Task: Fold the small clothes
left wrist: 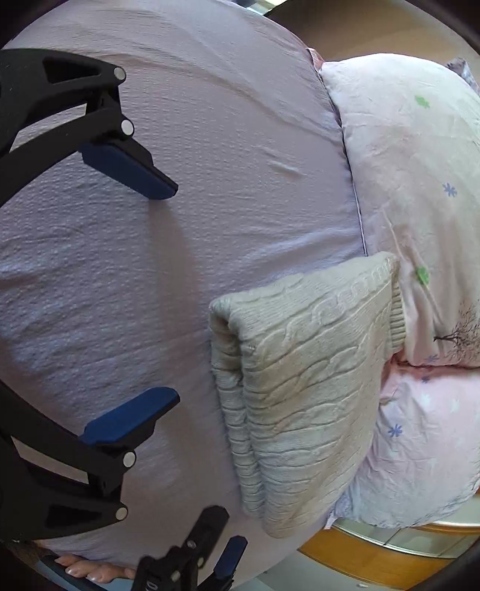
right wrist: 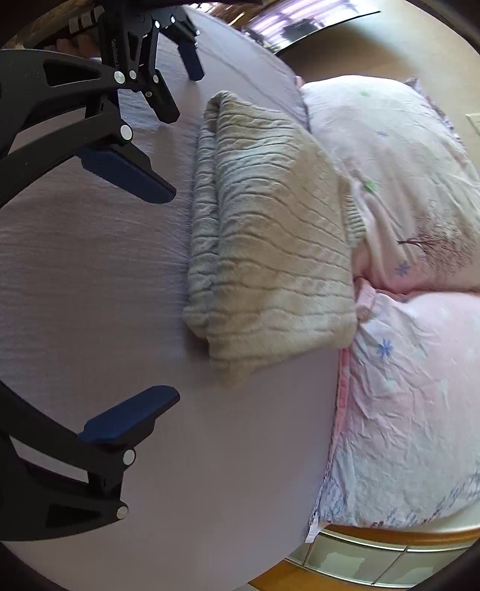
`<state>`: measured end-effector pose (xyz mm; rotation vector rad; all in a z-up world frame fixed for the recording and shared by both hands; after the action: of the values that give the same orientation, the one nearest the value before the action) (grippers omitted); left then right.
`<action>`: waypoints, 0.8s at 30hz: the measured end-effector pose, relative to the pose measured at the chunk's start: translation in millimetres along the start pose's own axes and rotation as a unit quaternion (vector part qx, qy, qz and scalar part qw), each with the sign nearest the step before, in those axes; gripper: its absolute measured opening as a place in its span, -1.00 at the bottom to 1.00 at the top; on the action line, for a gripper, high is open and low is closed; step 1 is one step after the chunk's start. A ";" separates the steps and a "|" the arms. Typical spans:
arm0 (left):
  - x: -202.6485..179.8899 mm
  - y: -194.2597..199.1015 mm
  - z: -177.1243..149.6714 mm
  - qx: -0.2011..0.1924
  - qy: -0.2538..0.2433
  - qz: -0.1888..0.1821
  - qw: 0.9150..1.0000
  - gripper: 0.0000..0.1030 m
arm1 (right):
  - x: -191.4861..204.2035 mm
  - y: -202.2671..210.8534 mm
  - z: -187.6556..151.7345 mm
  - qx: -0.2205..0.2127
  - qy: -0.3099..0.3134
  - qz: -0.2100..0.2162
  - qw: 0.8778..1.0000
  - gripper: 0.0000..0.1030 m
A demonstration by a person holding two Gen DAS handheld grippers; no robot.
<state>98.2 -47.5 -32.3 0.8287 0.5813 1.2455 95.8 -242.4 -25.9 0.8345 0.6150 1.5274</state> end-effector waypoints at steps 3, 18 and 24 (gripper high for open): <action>0.9 0.1 -0.7 0.001 0.000 0.006 1.000 0.96 | 4.6 -9.3 -4.4 0.030 0.010 -0.015 0.999 0.97; 2.0 1.9 -2.4 0.000 -0.005 0.004 1.000 0.97 | 12.6 -11.6 -9.7 0.037 0.026 -0.036 0.998 0.97; 1.7 1.8 -2.2 0.000 -0.005 0.004 1.000 0.97 | 12.5 -11.6 -9.7 0.037 0.026 -0.036 0.998 0.97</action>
<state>95.8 -45.1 -32.1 0.8382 0.5711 1.2470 95.0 -227.6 -38.9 0.8232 0.7361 1.4714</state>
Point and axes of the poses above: each gripper's, at about its wrist camera, not at the fingertips, and y roughly against the way its jaws point, x to its left, z to its top, the point moved 2 cm from there along -y, roughly the way its jaws point, and after that the axes turned 5 degrees about -y, right-handed, at the moved point
